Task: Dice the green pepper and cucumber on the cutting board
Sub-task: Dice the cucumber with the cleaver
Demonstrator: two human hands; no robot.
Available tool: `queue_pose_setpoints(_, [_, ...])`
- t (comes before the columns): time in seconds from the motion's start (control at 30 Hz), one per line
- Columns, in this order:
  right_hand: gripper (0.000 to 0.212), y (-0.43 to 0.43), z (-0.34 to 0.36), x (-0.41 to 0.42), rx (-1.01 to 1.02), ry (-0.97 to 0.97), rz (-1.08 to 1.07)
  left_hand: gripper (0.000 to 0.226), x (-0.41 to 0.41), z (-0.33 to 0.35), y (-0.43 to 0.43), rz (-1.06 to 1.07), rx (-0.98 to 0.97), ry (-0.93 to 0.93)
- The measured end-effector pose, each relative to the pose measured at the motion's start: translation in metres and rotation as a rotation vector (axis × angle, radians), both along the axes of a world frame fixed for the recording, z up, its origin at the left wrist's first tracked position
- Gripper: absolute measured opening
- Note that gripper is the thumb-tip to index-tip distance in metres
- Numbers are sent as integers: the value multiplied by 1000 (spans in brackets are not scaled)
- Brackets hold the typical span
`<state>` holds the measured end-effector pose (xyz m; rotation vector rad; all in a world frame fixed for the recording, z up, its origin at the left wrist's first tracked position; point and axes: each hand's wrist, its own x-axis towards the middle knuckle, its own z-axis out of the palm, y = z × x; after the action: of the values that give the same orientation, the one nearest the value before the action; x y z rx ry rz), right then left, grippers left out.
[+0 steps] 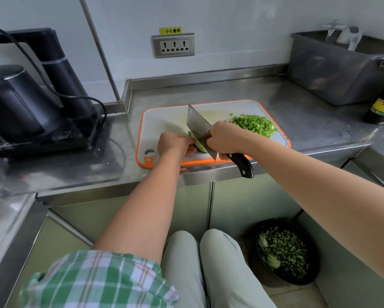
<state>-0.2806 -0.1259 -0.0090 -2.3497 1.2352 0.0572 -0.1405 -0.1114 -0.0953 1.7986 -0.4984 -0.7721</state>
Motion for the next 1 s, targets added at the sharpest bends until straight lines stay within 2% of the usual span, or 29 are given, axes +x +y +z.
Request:
queue_pose_setpoints(0.33, [16, -5, -3, 9, 20, -16, -12, 17, -1, 2, 0, -25, 8, 14])
queue_pose_setpoints(0.63, [20, -10, -18, 19, -49, -76, -23, 17, 2, 4, 3, -28, 14, 31])
queue_pose_setpoints(0.83, [13, -17, -26, 6, 44, -202, -132, 18, 2, 4, 5, -28, -11, 42])
queue_pose_setpoints(1.0, [12, -13, -7, -3, 131, -239, -106, 18, 3, 6, 9, -44, -28, 69])
